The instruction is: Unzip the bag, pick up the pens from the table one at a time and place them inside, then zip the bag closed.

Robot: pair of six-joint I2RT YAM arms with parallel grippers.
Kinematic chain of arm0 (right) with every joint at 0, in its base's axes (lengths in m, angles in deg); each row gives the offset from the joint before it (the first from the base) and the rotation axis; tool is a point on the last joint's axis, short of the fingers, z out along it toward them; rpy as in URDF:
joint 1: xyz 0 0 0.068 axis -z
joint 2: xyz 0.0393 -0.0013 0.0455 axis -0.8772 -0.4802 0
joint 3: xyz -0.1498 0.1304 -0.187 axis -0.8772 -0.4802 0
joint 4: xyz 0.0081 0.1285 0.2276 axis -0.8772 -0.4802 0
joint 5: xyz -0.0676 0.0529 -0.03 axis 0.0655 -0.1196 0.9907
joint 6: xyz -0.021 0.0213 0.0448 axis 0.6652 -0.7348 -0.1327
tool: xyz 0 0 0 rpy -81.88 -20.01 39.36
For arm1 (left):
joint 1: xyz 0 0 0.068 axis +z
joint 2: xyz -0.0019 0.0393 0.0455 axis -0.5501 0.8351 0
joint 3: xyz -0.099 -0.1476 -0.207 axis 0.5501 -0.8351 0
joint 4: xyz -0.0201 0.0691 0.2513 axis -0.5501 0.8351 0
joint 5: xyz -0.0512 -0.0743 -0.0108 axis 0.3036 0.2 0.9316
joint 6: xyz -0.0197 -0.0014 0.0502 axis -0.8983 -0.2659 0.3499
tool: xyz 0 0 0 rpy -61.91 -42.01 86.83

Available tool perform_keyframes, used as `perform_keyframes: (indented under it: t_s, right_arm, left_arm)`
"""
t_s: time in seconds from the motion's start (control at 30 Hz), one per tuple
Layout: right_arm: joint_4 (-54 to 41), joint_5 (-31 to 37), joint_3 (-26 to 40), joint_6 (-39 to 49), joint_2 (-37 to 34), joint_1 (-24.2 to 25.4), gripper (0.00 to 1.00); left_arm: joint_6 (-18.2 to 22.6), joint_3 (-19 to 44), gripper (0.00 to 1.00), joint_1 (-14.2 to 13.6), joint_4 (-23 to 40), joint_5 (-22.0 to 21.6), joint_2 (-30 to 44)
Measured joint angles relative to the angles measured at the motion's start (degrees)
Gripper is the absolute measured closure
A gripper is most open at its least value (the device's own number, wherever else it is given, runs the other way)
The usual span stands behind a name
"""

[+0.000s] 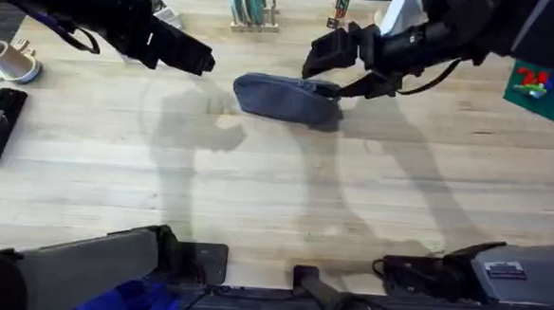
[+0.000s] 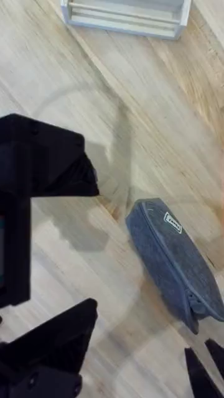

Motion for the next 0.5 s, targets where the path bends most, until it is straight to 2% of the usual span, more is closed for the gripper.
perform_keyframes:
  t_s: [0.5]
  right_arm:
    - [6.9, -0.5, -0.4, -2.7, -7.5, -2.6, 0.006]
  left_arm:
    - [0.0, 0.0, 0.005, 0.0, 0.0, 0.0, 0.0]
